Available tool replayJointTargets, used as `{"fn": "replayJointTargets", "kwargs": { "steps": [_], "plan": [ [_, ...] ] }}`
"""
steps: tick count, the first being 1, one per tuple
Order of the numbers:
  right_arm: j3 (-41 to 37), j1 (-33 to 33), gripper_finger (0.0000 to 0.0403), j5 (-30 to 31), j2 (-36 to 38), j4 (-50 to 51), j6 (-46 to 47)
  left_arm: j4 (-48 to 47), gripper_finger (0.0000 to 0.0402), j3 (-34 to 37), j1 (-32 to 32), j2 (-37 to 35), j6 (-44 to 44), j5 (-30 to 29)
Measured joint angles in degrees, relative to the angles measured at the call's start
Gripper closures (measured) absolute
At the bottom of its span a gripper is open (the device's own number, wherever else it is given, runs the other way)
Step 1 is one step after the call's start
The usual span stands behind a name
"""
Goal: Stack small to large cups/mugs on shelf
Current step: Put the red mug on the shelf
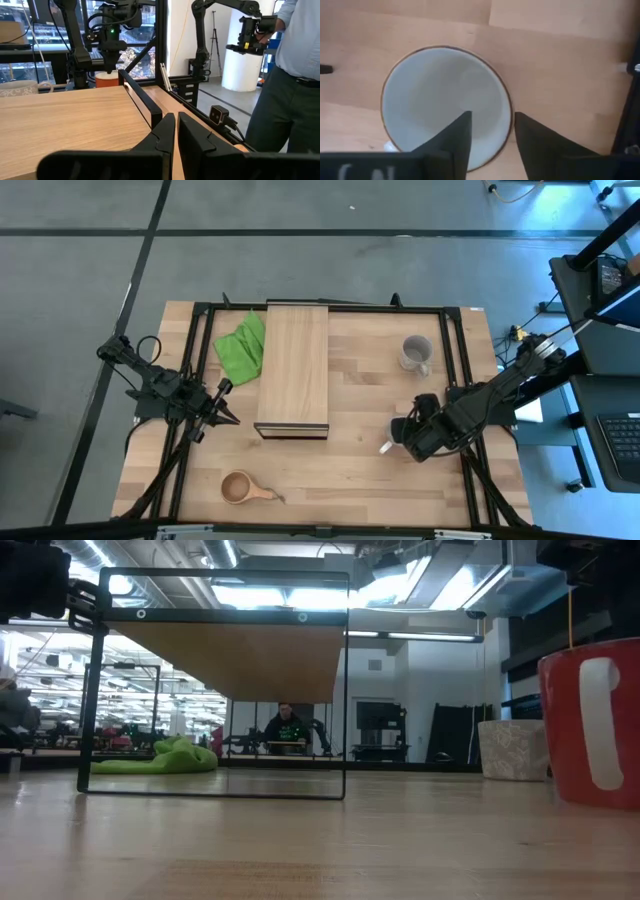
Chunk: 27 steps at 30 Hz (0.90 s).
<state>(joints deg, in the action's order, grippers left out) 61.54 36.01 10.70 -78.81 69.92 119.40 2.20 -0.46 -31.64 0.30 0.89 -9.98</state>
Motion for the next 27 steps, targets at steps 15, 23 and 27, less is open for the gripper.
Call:
{"fn": "replayJointTargets", "kwargs": {
  "steps": [15, 23, 27],
  "plan": [
    [0.00, -0.14, 0.0226, 2.07, 6.90, 1.44, -27.36, 0.00, 0.0388, 0.01, 0.00, -0.01, 0.00, -0.01],
    [0.00, -4.40, 0.0226, -2.27, 6.98, 0.69, -62.32, 0.00, 0.0388, 0.00, 0.00, 0.01, 0.00, 0.00],
    [0.00, -9.07, 0.0226, -2.18, 6.98, 0.28, -73.76, 0.00, 0.0388, 0.00, 0.00, -0.01, 0.00, -0.01]
  ]
}}
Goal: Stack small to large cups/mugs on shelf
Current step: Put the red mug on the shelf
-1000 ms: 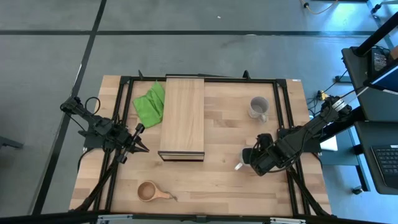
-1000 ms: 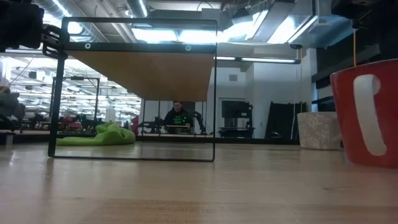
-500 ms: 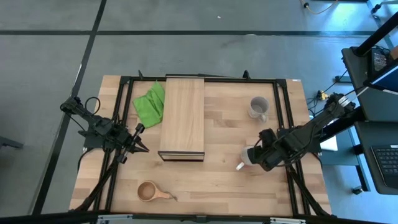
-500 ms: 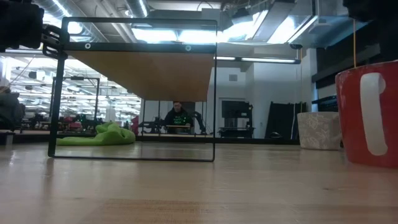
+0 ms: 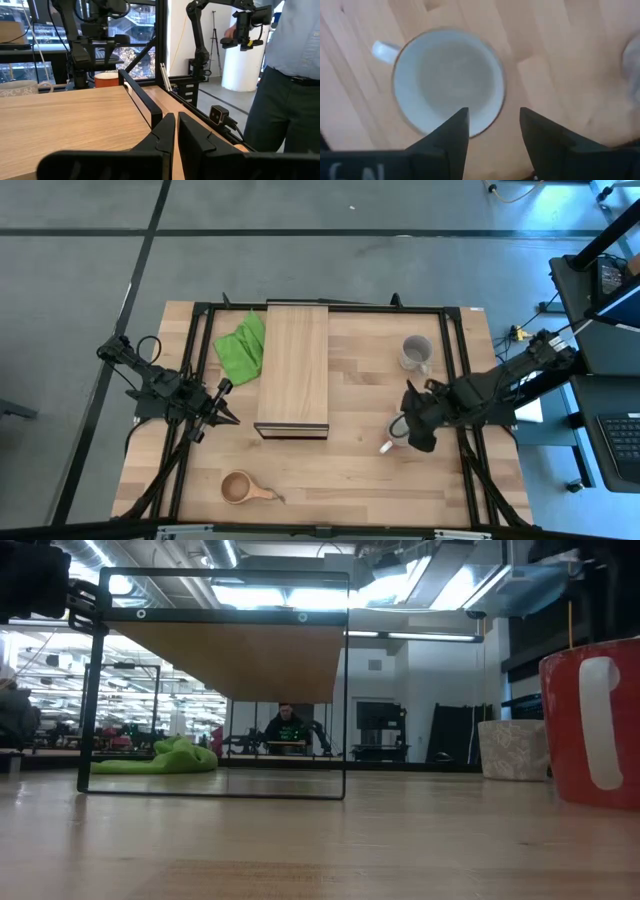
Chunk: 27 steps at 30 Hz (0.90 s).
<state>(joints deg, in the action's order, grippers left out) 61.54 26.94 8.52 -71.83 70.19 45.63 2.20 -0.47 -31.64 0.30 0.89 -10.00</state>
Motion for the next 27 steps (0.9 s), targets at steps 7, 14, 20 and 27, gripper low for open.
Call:
{"fn": "replayJointTargets", "kwargs": {
  "steps": [7, 14, 20, 27],
  "plan": [
    [0.00, -7.09, 0.0226, -2.51, -0.10, -5.13, -17.75, 0.00, 0.0388, 0.02, 0.00, 0.00, 0.00, 0.02],
    [0.00, -9.53, 0.0226, -9.43, -2.50, -6.08, -30.19, 0.00, 0.0388, 0.00, 0.00, 0.00, 0.00, 0.02],
    [0.00, -9.53, 0.0226, -9.73, -6.12, -6.30, -38.62, 0.00, 0.0388, 0.00, 0.00, 0.02, 0.00, 0.00],
    [0.00, -9.53, 0.0226, -9.37, -9.13, -8.09, -42.66, 0.00, 0.0388, 0.02, 0.00, 0.00, 0.00, 0.02]
  ]
}}
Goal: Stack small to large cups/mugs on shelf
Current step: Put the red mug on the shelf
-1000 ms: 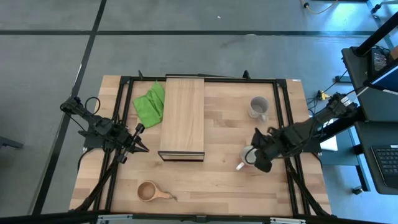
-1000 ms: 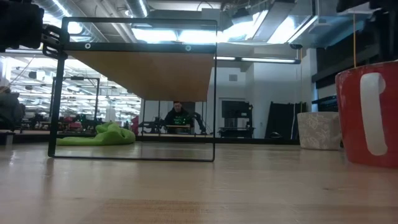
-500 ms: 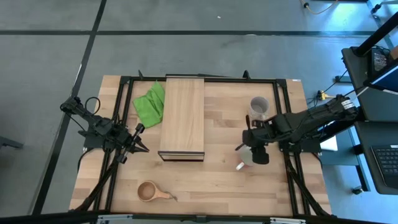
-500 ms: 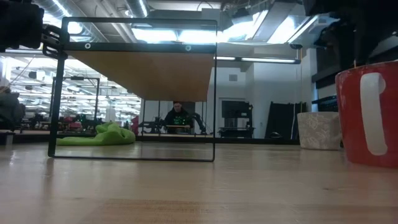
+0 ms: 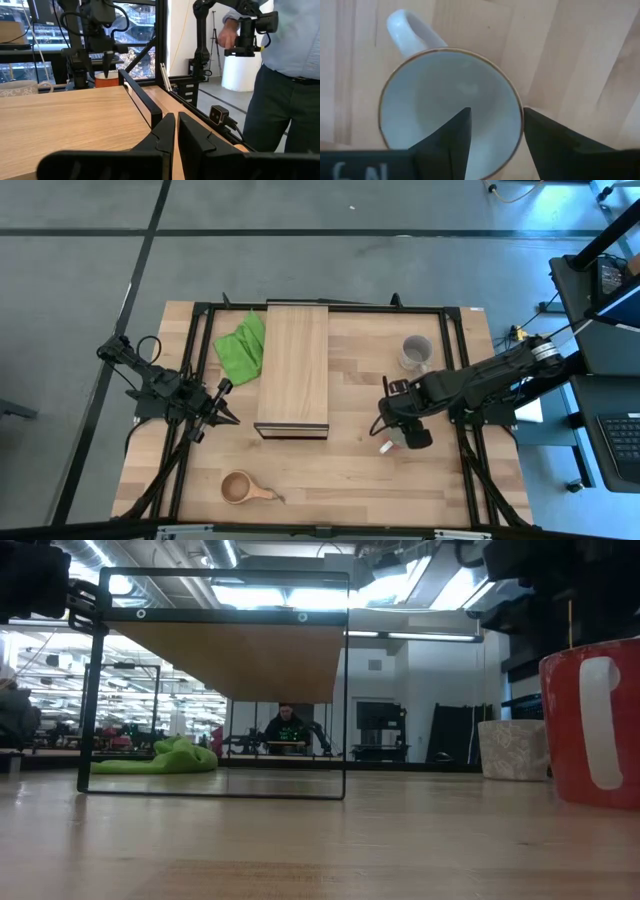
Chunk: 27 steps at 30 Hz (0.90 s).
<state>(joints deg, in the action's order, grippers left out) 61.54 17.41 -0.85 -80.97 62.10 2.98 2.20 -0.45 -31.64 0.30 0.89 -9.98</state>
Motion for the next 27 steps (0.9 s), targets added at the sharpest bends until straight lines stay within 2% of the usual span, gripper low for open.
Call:
{"fn": "replayJointTargets", "kwargs": {
  "steps": [9, 21, 24, 27],
  "plan": [
    [0.00, 0.00, 0.0236, 0.42, -0.88, -1.20, -0.39, 0.00, 0.0388, -0.01, 0.00, 0.02, 0.00, -0.02],
    [0.00, -0.07, 0.0368, 0.39, -0.85, -0.85, 2.72, 0.00, 0.0388, -0.02, 0.00, 0.00, 0.00, 0.00],
    [0.02, -0.06, 0.0383, 0.60, -0.83, -1.38, 3.02, 0.00, 0.0388, -0.01, 0.00, 0.01, 0.00, 0.00],
    [0.02, -0.88, 0.0382, 0.46, -0.83, -1.12, 5.10, 0.00, 0.0388, -0.02, 0.00, 0.00, 0.00, -0.01]
  ]
}}
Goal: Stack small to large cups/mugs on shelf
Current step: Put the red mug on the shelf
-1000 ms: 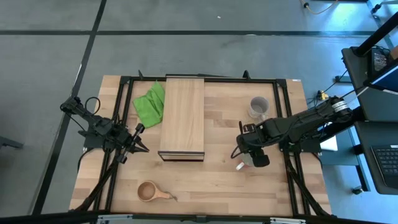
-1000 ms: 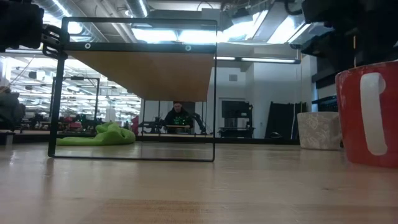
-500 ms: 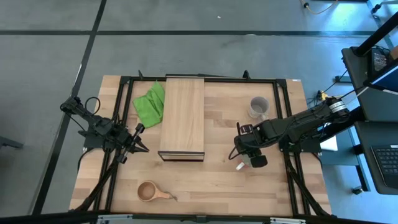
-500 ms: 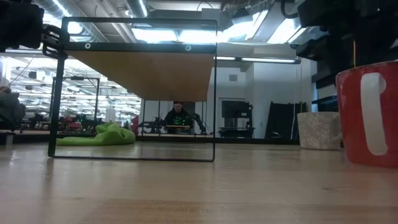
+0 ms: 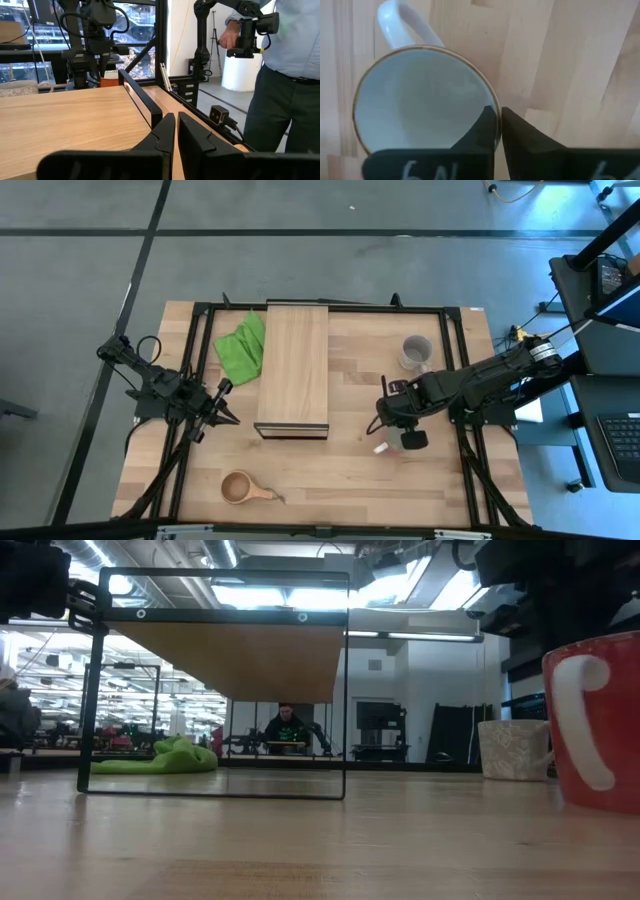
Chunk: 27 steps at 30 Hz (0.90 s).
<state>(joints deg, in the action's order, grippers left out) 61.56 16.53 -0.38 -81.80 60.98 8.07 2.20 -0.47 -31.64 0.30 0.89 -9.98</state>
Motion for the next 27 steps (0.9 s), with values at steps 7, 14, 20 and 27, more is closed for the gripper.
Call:
{"fn": "replayJointTargets", "kwargs": {
  "steps": [7, 14, 20, 27],
  "plan": [
    [-0.02, -4.04, 0.0372, 0.84, 0.00, 0.26, 7.53, 0.00, 0.0388, 0.01, 0.00, 0.01, 0.00, 0.01],
    [-0.02, -6.68, 0.0384, -1.31, 0.00, 0.13, 11.23, 0.00, 0.0388, 0.01, 0.00, 0.02, 0.00, 0.01],
    [-0.02, -6.68, 0.0381, -1.26, 0.00, 0.08, 11.37, 0.00, 0.0388, 0.00, 0.00, 0.02, 0.00, 0.00],
    [-0.07, -6.68, 0.0345, -0.75, -0.02, -0.39, 11.24, 0.00, 0.0388, 0.00, 0.00, 0.00, 0.00, 0.01]
  ]
}}
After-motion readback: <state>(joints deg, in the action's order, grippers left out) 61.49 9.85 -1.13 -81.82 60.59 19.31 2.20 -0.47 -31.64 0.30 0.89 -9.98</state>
